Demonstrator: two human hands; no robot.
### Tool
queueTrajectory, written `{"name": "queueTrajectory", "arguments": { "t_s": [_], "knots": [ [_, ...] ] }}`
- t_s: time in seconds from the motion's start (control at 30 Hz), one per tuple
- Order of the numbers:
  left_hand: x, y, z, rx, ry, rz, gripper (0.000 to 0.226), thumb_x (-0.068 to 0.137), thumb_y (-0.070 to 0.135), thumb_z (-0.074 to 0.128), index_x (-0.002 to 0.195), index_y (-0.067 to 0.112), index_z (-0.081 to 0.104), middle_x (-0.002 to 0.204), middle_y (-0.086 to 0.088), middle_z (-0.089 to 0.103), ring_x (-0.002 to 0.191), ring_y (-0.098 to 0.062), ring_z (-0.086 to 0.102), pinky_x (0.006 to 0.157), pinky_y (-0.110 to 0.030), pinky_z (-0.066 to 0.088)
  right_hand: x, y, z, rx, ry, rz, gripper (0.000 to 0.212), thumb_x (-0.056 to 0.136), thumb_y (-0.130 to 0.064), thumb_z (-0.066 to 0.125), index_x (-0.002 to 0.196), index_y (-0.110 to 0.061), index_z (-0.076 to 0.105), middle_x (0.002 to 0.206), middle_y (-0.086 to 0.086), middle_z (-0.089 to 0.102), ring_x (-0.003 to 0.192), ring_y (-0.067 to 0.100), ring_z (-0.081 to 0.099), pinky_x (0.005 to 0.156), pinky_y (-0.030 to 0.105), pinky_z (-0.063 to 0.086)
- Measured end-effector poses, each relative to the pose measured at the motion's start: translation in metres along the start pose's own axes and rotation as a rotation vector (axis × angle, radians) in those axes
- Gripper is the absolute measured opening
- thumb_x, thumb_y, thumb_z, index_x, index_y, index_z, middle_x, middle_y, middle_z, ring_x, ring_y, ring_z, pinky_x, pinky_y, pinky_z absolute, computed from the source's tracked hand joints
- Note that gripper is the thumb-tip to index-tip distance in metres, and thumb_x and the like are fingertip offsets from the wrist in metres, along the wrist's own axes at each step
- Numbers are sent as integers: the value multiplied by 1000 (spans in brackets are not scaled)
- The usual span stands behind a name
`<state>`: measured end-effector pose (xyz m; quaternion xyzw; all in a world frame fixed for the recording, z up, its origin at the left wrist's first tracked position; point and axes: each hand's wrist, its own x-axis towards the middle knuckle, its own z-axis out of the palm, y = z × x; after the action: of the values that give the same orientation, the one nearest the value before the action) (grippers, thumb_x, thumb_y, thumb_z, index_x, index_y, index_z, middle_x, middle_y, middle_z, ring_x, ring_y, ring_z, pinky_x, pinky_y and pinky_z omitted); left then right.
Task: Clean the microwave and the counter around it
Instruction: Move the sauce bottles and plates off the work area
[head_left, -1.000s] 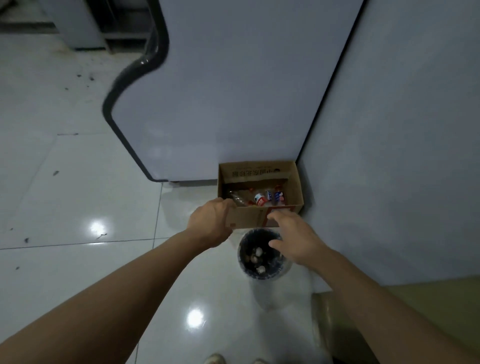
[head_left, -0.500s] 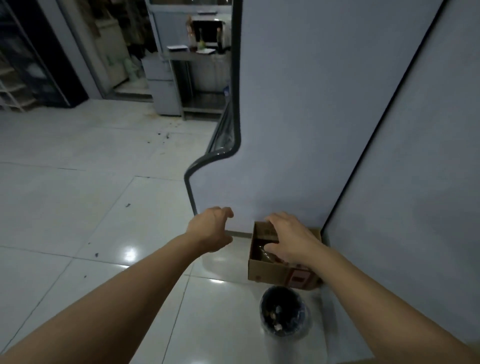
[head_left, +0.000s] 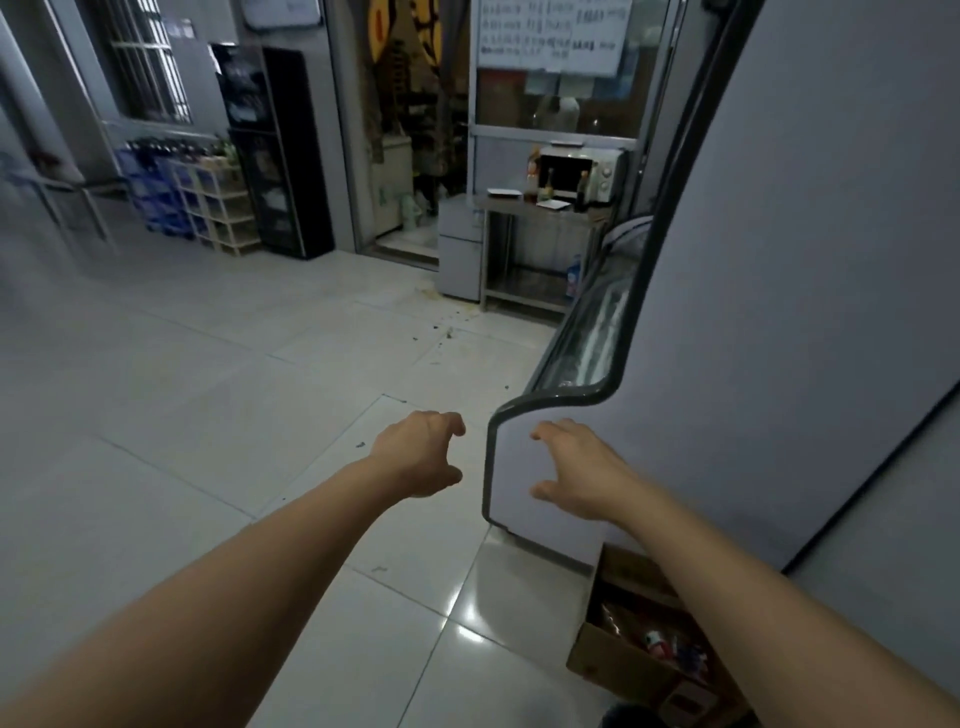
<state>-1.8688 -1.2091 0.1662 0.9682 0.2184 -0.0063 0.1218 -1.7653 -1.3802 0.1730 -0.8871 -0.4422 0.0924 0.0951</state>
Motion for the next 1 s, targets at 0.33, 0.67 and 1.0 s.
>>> {"name": "queueTrajectory", "arguments": {
  "t_s": [0.33, 0.67, 1.0],
  "knots": [
    [38, -140, -71, -22, 34, 3, 54, 80, 29, 67, 130, 25, 46, 127, -1, 55, 104, -21, 59, 85, -36, 52, 106, -112, -15, -36, 32, 28, 71, 84, -35, 65, 143, -19, 29, 143, 5, 35, 131, 24, 35, 104, 39, 38],
    [99, -237, -106, -22, 49, -11, 53, 80, 29, 66, 129, 26, 46, 123, 1, 57, 106, -19, 56, 85, -34, 50, 216, -177, -21, -41, 22, -5, 67, 87, -35, 62, 143, -18, 28, 143, 5, 33, 129, 25, 35, 102, 39, 40],
    [258, -287, -138, 26, 46, 3, 54, 82, 29, 66, 131, 24, 45, 128, -1, 54, 110, -20, 54, 86, -35, 50, 396, -159, -34, -25, 49, -5, 69, 85, -35, 64, 142, -21, 28, 144, 3, 32, 131, 23, 32, 104, 40, 38]
  ]
}}
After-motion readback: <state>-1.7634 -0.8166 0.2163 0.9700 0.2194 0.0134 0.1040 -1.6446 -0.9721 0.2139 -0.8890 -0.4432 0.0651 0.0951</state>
